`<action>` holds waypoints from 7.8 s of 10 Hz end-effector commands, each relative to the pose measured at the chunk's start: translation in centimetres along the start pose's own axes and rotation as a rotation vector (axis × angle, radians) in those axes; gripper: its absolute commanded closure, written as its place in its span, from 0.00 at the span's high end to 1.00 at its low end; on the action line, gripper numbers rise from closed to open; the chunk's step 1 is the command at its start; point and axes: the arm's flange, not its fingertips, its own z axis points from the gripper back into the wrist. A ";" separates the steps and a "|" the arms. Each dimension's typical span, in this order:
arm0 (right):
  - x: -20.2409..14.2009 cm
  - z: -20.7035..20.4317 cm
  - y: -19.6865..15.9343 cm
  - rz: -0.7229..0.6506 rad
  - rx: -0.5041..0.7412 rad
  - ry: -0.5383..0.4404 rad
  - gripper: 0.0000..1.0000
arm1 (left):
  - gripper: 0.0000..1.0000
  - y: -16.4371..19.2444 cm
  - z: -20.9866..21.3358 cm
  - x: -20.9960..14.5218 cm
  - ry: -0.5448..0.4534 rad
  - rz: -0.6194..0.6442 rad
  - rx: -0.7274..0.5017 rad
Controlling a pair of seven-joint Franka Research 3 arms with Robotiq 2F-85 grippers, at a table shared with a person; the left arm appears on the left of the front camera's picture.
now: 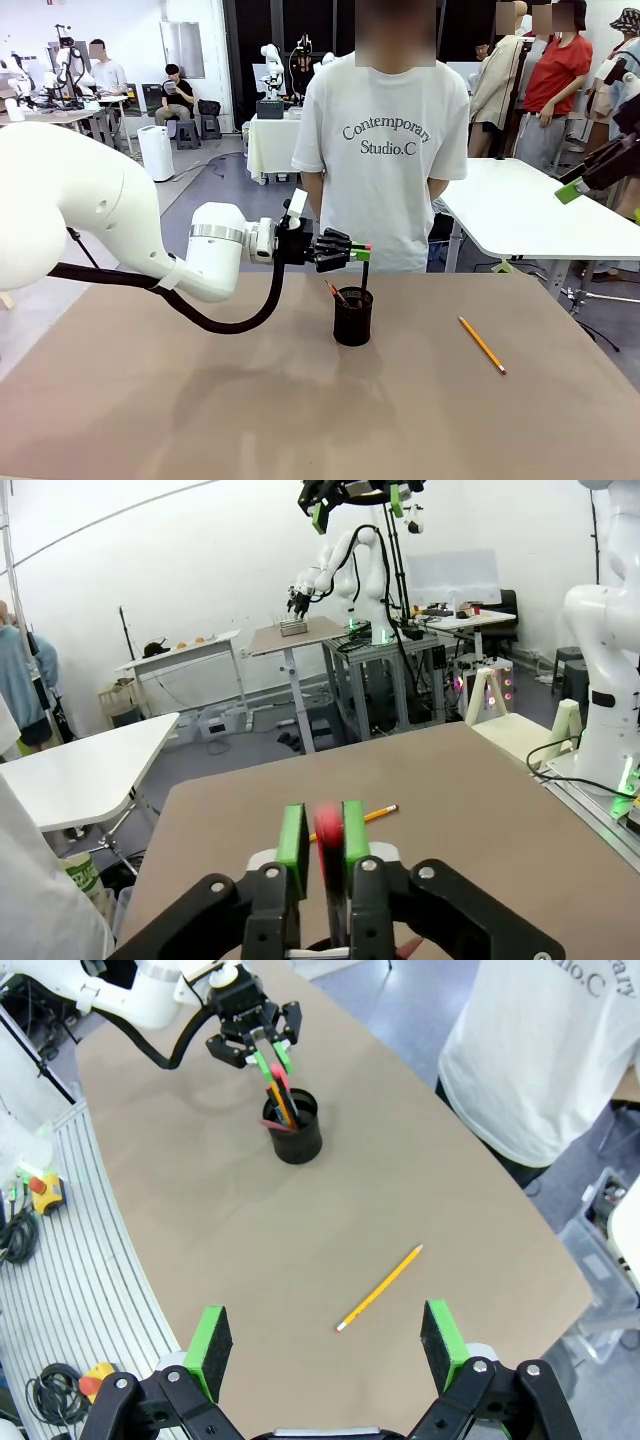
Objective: Place the pens into the pen holder.
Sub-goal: Pick up a writing instrument from the table and place it into the Pen holder.
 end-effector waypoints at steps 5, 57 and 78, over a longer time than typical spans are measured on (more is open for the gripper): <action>0.2 0.1 0.1 -0.001 0.000 -0.011 1.00 | 1.00 0.4 0.8 1.2 -0.024 0.011 -0.033; 3.9 -17.1 0.7 -0.248 -0.267 0.449 1.00 | 1.00 -15.6 23.2 24.8 0.670 0.213 0.383; -4.2 -34.7 -9.2 -0.626 -0.416 0.668 1.00 | 1.00 -15.6 23.2 24.8 0.670 0.213 0.383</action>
